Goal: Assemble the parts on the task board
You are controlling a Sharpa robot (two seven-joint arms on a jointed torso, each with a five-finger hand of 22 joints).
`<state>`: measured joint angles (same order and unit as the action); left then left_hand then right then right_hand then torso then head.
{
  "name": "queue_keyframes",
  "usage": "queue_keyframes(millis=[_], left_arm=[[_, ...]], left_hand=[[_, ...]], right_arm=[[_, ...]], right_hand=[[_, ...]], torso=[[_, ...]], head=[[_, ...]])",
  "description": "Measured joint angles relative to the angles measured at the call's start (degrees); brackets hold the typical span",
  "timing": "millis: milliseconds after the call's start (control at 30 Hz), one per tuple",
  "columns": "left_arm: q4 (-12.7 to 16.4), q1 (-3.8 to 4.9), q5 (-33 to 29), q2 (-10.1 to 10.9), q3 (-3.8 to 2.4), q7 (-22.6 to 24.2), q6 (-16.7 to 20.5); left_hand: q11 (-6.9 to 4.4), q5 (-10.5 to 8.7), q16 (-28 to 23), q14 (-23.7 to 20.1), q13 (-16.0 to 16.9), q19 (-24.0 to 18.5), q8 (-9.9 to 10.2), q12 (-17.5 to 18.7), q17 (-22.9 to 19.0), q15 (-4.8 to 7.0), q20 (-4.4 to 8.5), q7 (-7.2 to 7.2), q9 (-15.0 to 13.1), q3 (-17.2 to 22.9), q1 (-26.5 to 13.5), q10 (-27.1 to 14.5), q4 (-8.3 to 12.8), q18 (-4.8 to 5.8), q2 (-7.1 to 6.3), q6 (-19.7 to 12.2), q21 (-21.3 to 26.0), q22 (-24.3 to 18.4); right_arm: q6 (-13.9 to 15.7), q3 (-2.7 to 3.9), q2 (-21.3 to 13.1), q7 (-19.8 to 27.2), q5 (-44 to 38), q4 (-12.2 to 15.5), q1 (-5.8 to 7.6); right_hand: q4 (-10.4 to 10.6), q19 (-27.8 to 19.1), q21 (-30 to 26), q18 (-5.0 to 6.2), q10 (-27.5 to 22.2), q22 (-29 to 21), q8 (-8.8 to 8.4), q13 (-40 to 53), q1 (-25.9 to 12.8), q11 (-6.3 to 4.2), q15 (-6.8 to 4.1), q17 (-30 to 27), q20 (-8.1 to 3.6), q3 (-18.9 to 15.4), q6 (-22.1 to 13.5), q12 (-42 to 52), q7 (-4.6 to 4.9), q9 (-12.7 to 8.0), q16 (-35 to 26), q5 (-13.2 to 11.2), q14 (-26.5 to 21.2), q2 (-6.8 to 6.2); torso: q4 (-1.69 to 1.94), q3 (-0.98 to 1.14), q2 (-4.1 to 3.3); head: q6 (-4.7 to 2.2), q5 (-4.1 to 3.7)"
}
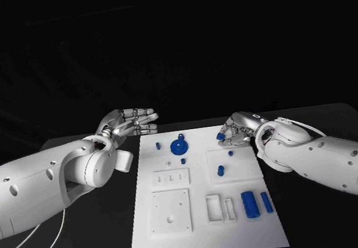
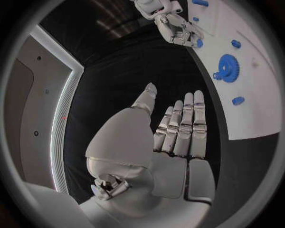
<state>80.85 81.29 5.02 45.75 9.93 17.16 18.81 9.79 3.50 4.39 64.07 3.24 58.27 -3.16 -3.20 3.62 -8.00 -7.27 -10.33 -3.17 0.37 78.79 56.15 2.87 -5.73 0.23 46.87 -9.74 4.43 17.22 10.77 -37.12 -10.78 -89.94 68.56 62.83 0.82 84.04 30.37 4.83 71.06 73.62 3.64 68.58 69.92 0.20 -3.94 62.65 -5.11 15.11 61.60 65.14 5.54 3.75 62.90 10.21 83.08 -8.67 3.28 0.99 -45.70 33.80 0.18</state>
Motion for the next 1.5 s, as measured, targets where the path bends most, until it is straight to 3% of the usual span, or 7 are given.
queue_keyframes(millis=[233, 467, 833, 1033, 1133, 1333, 1500], left_arm=[[0.0, 0.0, 0.01, -0.01, 0.0, -0.01, 0.0], [-0.03, 0.0, 0.01, -0.04, 0.0, -0.04, 0.0], [-0.09, 0.0, 0.01, -0.06, 0.0, -0.07, 0.0], [-0.12, 0.0, 0.06, -0.06, 0.0, -0.14, -0.04], [-0.14, 0.0, 0.22, -0.04, 0.0, -0.31, -0.14], [-0.07, -0.01, 1.21, 0.5, -0.01, -1.24, -0.82], [-0.4, 0.0, 2.43, 0.61, -0.05, -3.1, -2.14]], left_hand=[[0.0, 0.0, 0.0, 0.0, 0.0, 0.0, 0.0, 0.0, 0.0, 0.0, 0.0, 0.0, 0.0, 0.0, 0.0, 0.0, 0.0, 0.0, 0.0, 0.0, 0.0, 0.0], [0.0, 0.0, 0.0, 0.0, 0.0, 0.0, 0.0, 0.0, 0.0, 0.0, 0.0, 0.0, 0.0, 0.0, 0.0, 0.0, 0.0, 0.0, 0.0, 0.0, 0.0, 0.0], [0.0, 0.05, 0.0, 0.0, 0.0, 0.0, 0.0, 0.0, 0.0, 0.0, 0.0, 0.0, 0.0, 0.0, 0.0, 0.0, 0.0, 0.0, 0.0, 0.0, 0.0, 0.0], [-0.18, 0.22, 0.0, 0.02, 0.0, 0.0, 0.0, 0.0, 0.04, 0.02, 0.0, 0.09, 0.0, 0.0, 0.0, 0.42, 0.0, 0.0, 0.0, 0.33, -0.23, 0.0], [-0.83, 0.22, 1.57, 2.36, 0.04, 1.43, -0.21, -0.04, 0.21, 1.0, 0.81, 0.4, -0.08, -0.02, -0.56, 2.89, -0.02, 0.03, 0.55, 1.22, -1.31, 0.34], [-3.56, 0.22, 9.92, 12.02, 0.13, 8.07, -0.33, -0.45, 3.24, 5.22, 5.18, 1.3, -0.29, -0.81, -1.37, 10.23, -0.32, 0.43, 1.36, 4.66, -7.19, 3.41], [-6.62, 1.04, 25.55, 15.24, 0.28, 10.65, -0.33, -0.4, 13.78, 8.75, 9.22, 2.76, -0.43, -1.59, -2.3, 18.44, -1.11, 2.66, 2.3, 9.34, -17.73, 10.51]], right_arm=[[0.85, -0.09, 0.4, -0.59, -0.16, -0.23, -0.02], [1.74, -0.17, 0.53, -1.18, -0.63, -0.34, -0.07], [3.69, -0.22, 0.39, -1.46, -1.77, -0.08, -0.34], [5.29, -0.31, 0.1, -1.45, -2.24, 0.4, -0.6], [6.33, -0.32, -0.18, -1.23, -2.41, 1.05, -0.61], [8.71, -0.32, -1.36, -0.43, -2.63, 3.71, -0.62], [10.34, -0.31, -3.2, 0.11, -2.77, 6.94, -0.62]], right_hand=[[-1.44, 0.0, 0.0, 0.0, 0.05, -0.13, 0.0, 0.13, 0.16, -0.05, 0.0, 0.08, 0.0, 4.11, 1.37, 0.0, -0.48, 0.0, 0.0, -1.38, 0.0, 0.17], [-5.01, 0.0, 0.36, 0.0, 0.21, -0.12, -0.17, 0.41, 1.51, -0.63, 0.0, 0.23, 0.0, 9.26, 4.68, 0.22, -1.13, 0.39, 0.0, -1.99, 0.0, 1.51], [-9.29, 0.0, 0.9, 0.01, 0.63, 0.34, -0.16, 0.76, 0.57, -1.03, -0.38, 0.58, -0.42, 12.27, 7.11, 0.22, -1.6, 0.46, 0.0, 1.34, -0.05, 2.46], [-9.09, 0.0, 0.9, 0.0, 0.83, 0.34, -0.15, 0.86, 0.35, -1.22, -0.38, 0.63, -0.42, 12.03, 7.14, 0.21, -1.63, 0.46, 0.0, 2.71, -0.06, 2.68], [-9.06, -0.01, 0.9, 0.0, 0.83, 0.34, -0.16, 0.9, 0.34, -1.22, -0.48, 0.63, -0.43, 12.0, 7.14, 0.21, -1.63, 0.46, 0.0, 3.68, 0.04, 2.68], [-8.42, -0.2, 0.9, 0.0, 0.82, 0.33, -0.18, 0.96, -0.13, -1.22, -0.57, 0.69, -0.61, 13.62, 6.89, 0.21, -1.39, 0.46, 0.0, 4.5, 0.14, 2.22], [-8.21, -0.2, 1.12, 0.0, 0.82, 0.37, -0.22, 0.96, -0.13, -1.22, -0.57, 0.69, -0.61, 14.14, 6.73, 0.21, -1.24, 0.45, 0.0, 4.72, 0.14, 2.2]], torso=[[-0.09, 0.01, -0.01], [-0.1, 0.02, 0.02], [-0.19, 0.05, 0.07], [-0.18, 0.13, 0.08], [-0.16, 0.13, 0.08], [-0.25, 0.16, 0.15], [-0.35, 0.23, 0.29]], head=[[0.08, 0.12], [0.2, 0.13], [0.23, 0.1], [0.15, 0.04], [0.12, 0.03], [-0.05, 0.14], [-0.25, 0.46]])
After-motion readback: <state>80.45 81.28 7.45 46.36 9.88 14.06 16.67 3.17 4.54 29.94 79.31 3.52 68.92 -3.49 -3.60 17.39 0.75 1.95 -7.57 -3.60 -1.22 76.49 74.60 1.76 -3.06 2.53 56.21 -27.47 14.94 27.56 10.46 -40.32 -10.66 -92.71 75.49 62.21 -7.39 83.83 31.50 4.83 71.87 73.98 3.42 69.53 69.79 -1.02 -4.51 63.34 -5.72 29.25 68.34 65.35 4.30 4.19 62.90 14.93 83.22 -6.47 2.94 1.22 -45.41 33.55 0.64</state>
